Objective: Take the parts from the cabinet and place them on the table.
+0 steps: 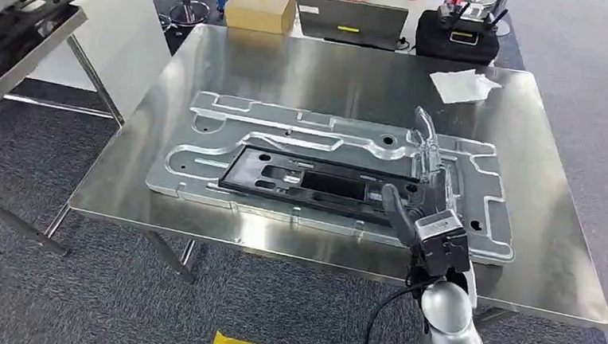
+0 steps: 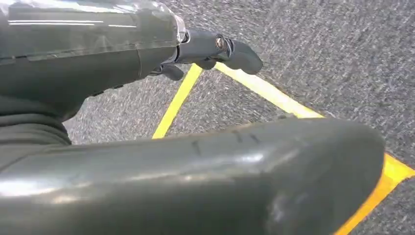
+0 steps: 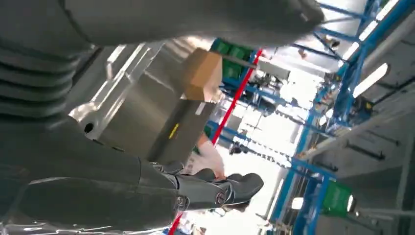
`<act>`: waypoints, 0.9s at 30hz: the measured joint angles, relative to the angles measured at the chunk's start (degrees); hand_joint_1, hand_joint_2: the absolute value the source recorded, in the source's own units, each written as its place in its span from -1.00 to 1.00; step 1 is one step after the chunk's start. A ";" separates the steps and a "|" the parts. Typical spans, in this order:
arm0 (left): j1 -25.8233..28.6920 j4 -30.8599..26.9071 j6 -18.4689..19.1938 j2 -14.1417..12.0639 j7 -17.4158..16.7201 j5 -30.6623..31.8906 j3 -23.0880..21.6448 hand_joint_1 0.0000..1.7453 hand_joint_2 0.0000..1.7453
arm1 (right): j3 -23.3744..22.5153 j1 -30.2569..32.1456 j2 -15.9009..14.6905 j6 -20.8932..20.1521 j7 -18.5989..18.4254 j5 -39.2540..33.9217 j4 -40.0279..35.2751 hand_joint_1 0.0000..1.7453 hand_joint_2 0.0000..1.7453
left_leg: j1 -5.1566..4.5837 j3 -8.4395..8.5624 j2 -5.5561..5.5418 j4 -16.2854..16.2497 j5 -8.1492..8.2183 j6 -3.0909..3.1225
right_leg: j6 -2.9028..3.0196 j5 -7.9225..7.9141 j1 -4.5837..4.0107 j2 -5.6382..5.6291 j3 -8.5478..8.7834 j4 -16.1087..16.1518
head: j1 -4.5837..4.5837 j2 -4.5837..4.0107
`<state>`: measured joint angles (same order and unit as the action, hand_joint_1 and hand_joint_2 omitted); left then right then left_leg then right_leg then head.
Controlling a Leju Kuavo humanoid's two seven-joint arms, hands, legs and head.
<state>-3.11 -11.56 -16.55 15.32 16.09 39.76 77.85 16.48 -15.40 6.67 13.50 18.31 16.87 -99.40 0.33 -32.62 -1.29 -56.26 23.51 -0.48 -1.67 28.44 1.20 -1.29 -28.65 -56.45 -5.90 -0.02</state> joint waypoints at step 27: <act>-0.18 -0.44 1.77 0.59 0.50 -0.17 0.02 -1.00 -1.00 | -2.84 10.32 -0.92 0.92 0.42 5.08 -7.52 -1.00 -1.00 | 0.22 -2.02 1.34 -1.38 -0.06 1.23 | -0.21 1.12 0.01 1.34 0.28 -3.39 | 0.00 0.00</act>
<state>-3.29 -12.00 -14.78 15.91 16.59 39.58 77.88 13.64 -5.07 5.75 14.43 18.73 21.95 -106.93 0.55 -34.64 0.05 -57.64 23.45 0.74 -1.88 29.56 1.20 0.05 -28.38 -59.84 -5.90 -0.02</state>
